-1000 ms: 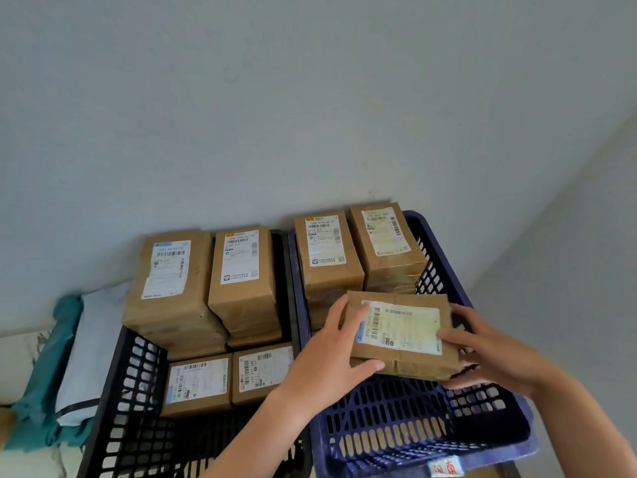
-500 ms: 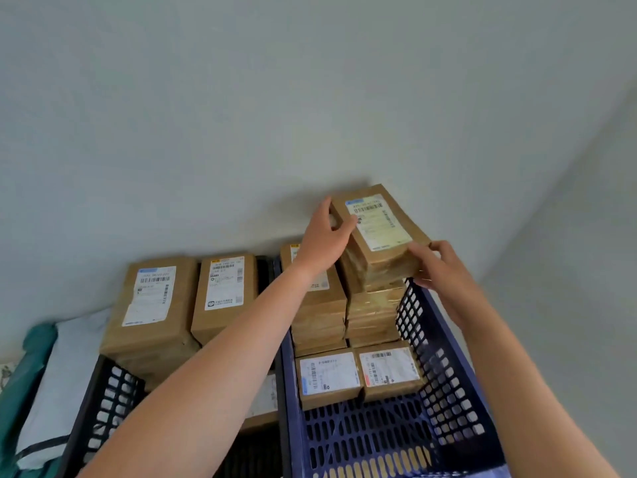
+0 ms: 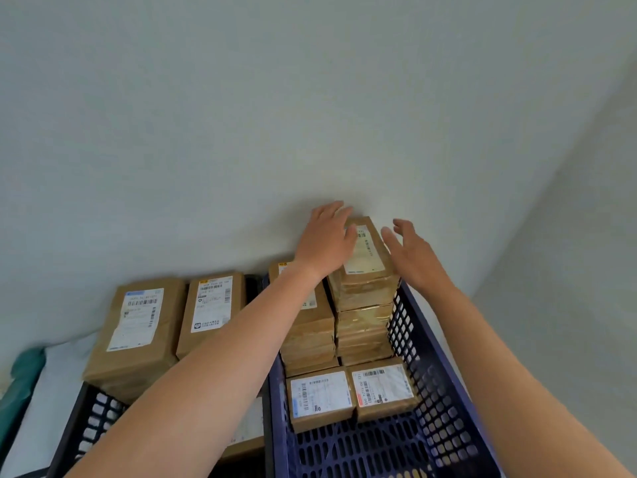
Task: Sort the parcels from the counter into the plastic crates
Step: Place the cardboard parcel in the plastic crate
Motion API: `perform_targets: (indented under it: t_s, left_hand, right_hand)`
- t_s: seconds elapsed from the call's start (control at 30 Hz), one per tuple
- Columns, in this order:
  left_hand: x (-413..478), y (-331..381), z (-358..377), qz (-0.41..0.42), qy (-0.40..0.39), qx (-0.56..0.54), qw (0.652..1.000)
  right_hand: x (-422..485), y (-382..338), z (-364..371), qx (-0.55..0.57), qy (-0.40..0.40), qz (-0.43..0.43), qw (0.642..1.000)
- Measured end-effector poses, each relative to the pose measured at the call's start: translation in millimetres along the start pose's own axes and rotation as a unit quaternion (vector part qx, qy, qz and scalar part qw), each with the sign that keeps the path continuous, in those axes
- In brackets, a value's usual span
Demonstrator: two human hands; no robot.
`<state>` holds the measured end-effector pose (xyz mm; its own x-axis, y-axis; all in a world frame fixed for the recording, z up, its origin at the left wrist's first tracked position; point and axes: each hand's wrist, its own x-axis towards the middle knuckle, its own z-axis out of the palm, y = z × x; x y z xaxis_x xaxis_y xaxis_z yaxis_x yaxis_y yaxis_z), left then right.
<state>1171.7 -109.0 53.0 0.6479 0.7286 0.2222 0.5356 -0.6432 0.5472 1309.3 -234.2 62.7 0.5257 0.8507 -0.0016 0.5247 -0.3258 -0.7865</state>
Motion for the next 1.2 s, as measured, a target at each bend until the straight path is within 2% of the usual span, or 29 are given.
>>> perform_targets:
  t_s: [0.1,0.17,0.23,0.4,0.6,0.73,0.83,0.9,0.97,1.07,1.13,1.2]
  left_hand:
    - [16.7,3.8,11.3,0.034,-0.085,0.093,0.991]
    - [19.6,-2.0,23.3,0.043,-0.103,0.143,0.983]
    - [18.1,-6.0,32.5,0.031,-0.095,0.137,0.985]
    - [16.6,-13.8,52.1,0.039,-0.045,0.139,0.989]
    - [8.9,-18.0,52.9,0.027,-0.052,0.133,0.989]
    - [11.3,-4.2,36.5,0.011,-0.085,0.108,0.99]
    - [12.1,4.8,18.3,-0.006,-0.102,0.069,0.992]
    - [8.1,13.3,3.4,-0.019,-0.066,0.016,0.998]
    - [-0.8,26.5,-11.5,-0.033,0.006,-0.058,0.998]
    - [-22.7,47.7,-27.8,-0.062,0.097,-0.239,0.964]
    - [-40.7,57.4,-32.9,-0.084,0.109,-0.317,0.938]
    - [-56.4,59.0,-34.9,-0.094,0.11,-0.337,0.931]
  right_hand:
    - [36.3,-6.0,17.1,-0.127,-0.059,-0.032,0.99]
    - [46.1,-0.2,30.0,-0.186,-0.085,-0.031,0.978]
    - [46.9,8.8,37.9,-0.195,-0.097,-0.031,0.975]
    - [49.8,24.0,48.4,-0.195,-0.07,-0.039,0.978]
    - [45.6,22.5,55.0,-0.188,-0.078,-0.043,0.978]
    - [44.9,11.4,37.5,-0.122,-0.115,-0.033,0.985]
    - [40.2,-1.7,19.0,-0.068,-0.097,-0.017,0.993]
    - [33.9,-12.0,5.9,-0.038,-0.047,-0.022,0.998]
    - [26.5,-21.4,-8.5,0.031,0.017,-0.035,0.999]
    - [6.7,-31.9,-26.4,0.202,0.074,-0.046,0.975]
    - [-11.3,-34.2,-31.1,0.272,0.089,-0.053,0.957]
    - [-26.3,-33.8,-29.5,0.29,0.091,-0.059,0.951]
